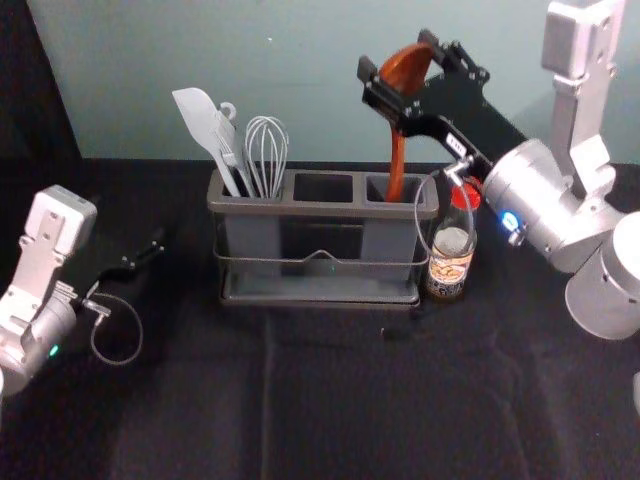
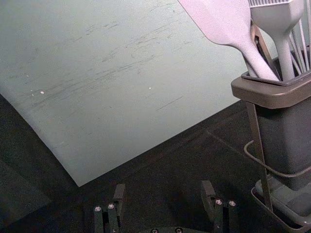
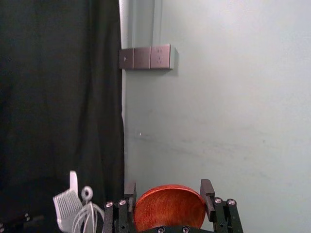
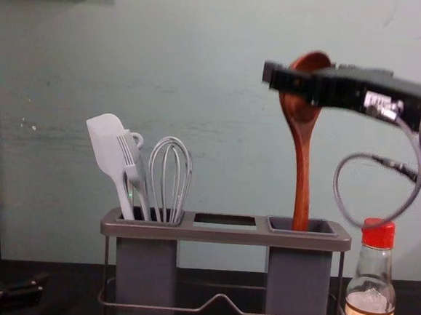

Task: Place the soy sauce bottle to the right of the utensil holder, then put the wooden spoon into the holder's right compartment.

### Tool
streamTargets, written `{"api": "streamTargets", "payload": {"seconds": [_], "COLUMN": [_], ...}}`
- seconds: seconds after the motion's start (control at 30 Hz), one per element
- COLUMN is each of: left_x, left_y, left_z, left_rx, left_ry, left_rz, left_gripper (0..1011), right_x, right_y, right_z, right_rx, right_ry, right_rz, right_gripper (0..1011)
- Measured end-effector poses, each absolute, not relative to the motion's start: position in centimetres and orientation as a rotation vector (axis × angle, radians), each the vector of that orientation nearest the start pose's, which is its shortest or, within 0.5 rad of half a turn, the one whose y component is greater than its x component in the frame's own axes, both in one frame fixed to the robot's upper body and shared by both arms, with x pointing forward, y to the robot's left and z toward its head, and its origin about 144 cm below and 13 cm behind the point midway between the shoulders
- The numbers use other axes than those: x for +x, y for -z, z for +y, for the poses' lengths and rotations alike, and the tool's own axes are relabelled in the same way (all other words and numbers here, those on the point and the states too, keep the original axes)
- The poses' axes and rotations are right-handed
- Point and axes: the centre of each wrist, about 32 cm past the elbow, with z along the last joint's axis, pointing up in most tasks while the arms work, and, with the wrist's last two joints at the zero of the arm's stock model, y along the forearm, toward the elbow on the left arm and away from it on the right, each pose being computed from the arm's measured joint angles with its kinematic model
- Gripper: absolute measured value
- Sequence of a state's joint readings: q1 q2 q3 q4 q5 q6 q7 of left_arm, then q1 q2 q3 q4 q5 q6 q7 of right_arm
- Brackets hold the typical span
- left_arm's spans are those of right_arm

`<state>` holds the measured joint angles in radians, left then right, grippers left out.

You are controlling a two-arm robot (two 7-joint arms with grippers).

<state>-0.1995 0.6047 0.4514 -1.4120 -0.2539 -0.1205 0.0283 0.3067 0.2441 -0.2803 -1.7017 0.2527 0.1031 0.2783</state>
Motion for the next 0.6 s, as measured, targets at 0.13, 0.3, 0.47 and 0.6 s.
{"api": "streamTargets", "payload": {"seconds": [0.13, 0.3, 0.47, 0.6], "left_x": [48.9, 48.9, 48.9, 48.9], "left_y": [-114.0, -114.0, -114.0, -114.0], "left_z": [31.0, 31.0, 31.0, 31.0], "left_rx": [0.304, 0.305, 0.304, 0.305], "left_ry": [-1.248, -1.248, -1.248, -1.248], "left_rz": [-0.285, -0.285, -0.285, -0.285], "left_gripper": [1000, 1000, 1000, 1000], "right_x": [51.5, 51.5, 51.4, 51.3], "right_y": [-126.2, -124.9, -124.0, -123.6], "right_z": [-20.1, -19.9, -19.9, -19.9], "right_rx": [0.124, 0.110, 0.102, 0.098], "right_ry": [0.978, 0.974, 0.974, 0.975], "right_rz": [-0.210, -0.189, -0.172, -0.166], "right_gripper": [833, 833, 833, 833]}}
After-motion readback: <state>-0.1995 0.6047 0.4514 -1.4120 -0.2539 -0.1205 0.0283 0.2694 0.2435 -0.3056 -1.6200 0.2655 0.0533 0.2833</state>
